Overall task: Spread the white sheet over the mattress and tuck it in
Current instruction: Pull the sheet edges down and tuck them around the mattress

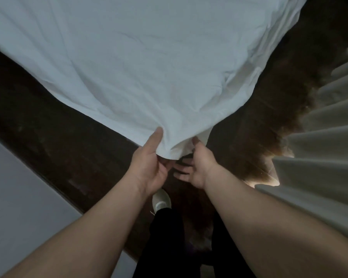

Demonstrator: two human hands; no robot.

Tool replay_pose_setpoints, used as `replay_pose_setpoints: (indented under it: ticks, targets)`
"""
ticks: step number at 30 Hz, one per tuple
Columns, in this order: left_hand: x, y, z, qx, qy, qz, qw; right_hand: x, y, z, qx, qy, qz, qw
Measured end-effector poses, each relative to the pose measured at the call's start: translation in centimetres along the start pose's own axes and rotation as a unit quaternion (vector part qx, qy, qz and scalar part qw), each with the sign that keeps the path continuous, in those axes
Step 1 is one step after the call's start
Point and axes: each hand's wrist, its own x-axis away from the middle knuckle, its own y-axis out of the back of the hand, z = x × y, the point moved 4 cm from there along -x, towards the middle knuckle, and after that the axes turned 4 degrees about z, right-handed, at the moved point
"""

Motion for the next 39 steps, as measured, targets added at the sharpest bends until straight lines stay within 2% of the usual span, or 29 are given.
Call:
replay_pose_setpoints:
  ticks: [4, 6, 10, 14, 16, 19, 22, 25, 27, 28, 30, 31, 33, 34, 36, 39]
  targets:
    - [1.5, -1.7, -1.4, -0.090, 0.001, 0.072, 0.993, -0.3, -1.9, 0.1, -0.097, -0.003, 0.078, 0.992]
    - [2.3, -2.4, -1.7, -0.111, 0.007, 0.105, 0.988, -0.3, -2.5, 0.5, -0.162, 0.022, 0.084, 0.983]
    - [2.9, -2.1, -1.7, -0.098, 0.011, 0.078, 0.992, -0.2, -0.7, 1.0, -0.288, 0.074, -0.014, 0.955]
    - [2.7, -0.5, -0.6, -0.121, 0.017, 0.026, 0.992, 2.1, 3.7, -0.7, -0.286, 0.147, -0.159, 0.933]
    - [2.4, 0.2, 0.5, -0.179, 0.025, -0.006, 0.983, 3.6, 5.3, -2.9, -0.233, 0.178, -0.225, 0.929]
    - [1.5, 2.6, 2.2, -0.254, 0.058, -0.076, 0.963, 3.0, 8.0, -6.7, -0.053, 0.153, -0.277, 0.947]
    - [1.0, 5.6, 3.1, -0.289, 0.098, -0.128, 0.944, 2.3, 8.9, -8.6, 0.060, 0.041, -0.227, 0.971]
    - [1.0, 7.6, 3.2, -0.325, 0.109, -0.152, 0.927, 3.1, 8.4, -8.8, 0.009, -0.065, -0.195, 0.979]
    - [0.9, 8.8, 3.2, -0.354, 0.123, -0.165, 0.912, 2.7, 8.5, -8.9, 0.053, -0.119, -0.177, 0.976]
    - [0.9, 9.5, 3.3, -0.370, 0.138, -0.166, 0.903, 2.1, 8.9, -8.7, 0.133, -0.121, -0.179, 0.967]
    - [1.0, 11.3, 3.6, -0.406, 0.183, -0.172, 0.879, 0.3, 9.5, -7.5, 0.299, -0.069, -0.191, 0.933]
    - [1.1, 12.3, 3.8, -0.429, 0.209, -0.178, 0.861, -0.7, 9.6, -6.7, 0.338, -0.028, -0.197, 0.920]
    - [1.3, 13.7, 3.9, -0.463, 0.239, -0.193, 0.831, -0.9, 9.1, -5.0, 0.347, 0.028, -0.194, 0.917]
    - [1.2, 14.2, 3.7, -0.463, 0.237, -0.203, 0.830, -0.7, 8.7, -4.1, 0.337, 0.048, -0.186, 0.922]
    - [0.6, 14.6, 3.0, -0.434, 0.206, -0.225, 0.848, -0.3, 7.6, -3.0, 0.319, 0.063, -0.154, 0.933]
    - [-1.0, 14.1, 1.2, -0.367, 0.142, -0.237, 0.888, -0.9, 5.6, -1.4, 0.385, 0.095, -0.113, 0.911]
